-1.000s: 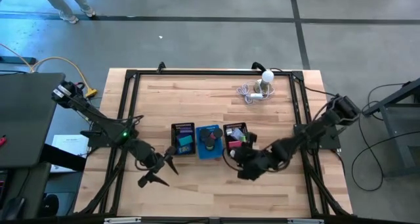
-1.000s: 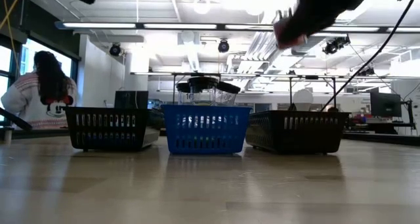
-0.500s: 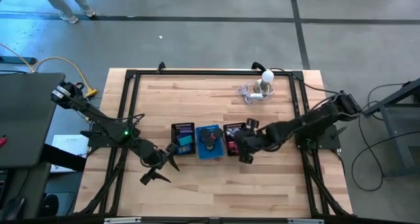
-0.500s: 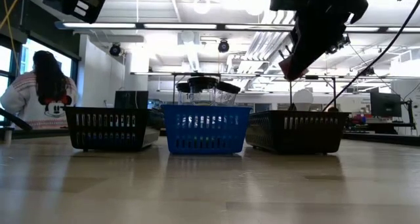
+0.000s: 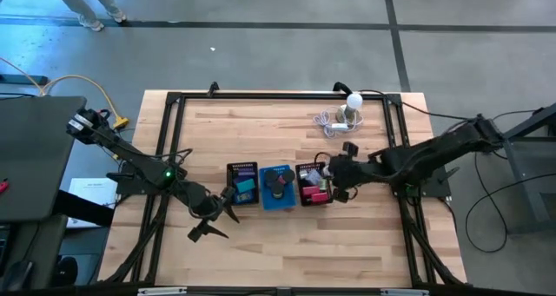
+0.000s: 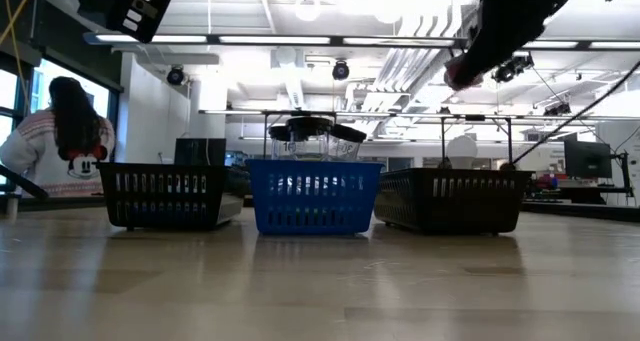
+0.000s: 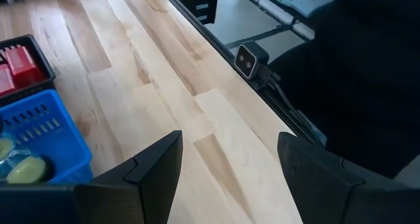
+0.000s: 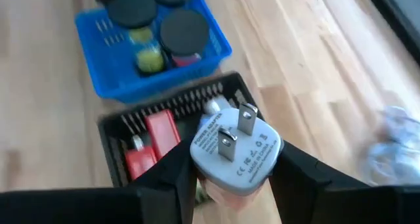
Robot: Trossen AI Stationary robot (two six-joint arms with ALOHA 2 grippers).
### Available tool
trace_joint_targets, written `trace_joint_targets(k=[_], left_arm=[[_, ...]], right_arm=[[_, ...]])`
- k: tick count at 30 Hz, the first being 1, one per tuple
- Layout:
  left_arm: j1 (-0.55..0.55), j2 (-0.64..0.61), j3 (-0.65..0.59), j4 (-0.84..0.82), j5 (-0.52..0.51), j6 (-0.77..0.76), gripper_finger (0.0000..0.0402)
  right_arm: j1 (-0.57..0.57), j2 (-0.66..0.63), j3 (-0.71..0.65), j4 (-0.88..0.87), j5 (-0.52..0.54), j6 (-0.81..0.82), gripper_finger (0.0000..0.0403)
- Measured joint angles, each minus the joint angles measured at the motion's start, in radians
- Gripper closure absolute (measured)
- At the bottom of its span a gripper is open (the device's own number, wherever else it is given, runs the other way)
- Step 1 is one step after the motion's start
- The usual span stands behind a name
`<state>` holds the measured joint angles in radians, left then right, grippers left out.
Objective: Pick & Place Office items
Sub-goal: Put the pink charger adapter into the right black bin
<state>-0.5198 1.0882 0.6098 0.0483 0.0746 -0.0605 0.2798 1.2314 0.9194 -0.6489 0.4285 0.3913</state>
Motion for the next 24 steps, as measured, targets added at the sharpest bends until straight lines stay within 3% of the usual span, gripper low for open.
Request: trace_joint_targets(k=[4, 8, 21, 24], left_arm=[[0.000, 0.000, 0.000, 0.000, 0.000, -0.005, 0.0161], [0.000, 0.000, 0.000, 0.000, 0.000, 0.001, 0.0161], [0.022, 0.000, 0.000, -0.006, 0.000, 0.040, 0.0161], [0.023, 0.000, 0.000, -0.007, -0.001, 0.022, 0.0161]], right_arm=[[-0.044, -0.058, -0.172, 0.326, -0.103, -0.022, 0.0264], [-0.059, -0.033, -0.264, 0.532, -0.122, -0.044, 0.0264], [-0.058, 0.165, -0.298, 0.707, -0.163, 0.028, 0.0263], [-0.059, 0.184, -0.300, 0.705, -0.162, 0.051, 0.0220]])
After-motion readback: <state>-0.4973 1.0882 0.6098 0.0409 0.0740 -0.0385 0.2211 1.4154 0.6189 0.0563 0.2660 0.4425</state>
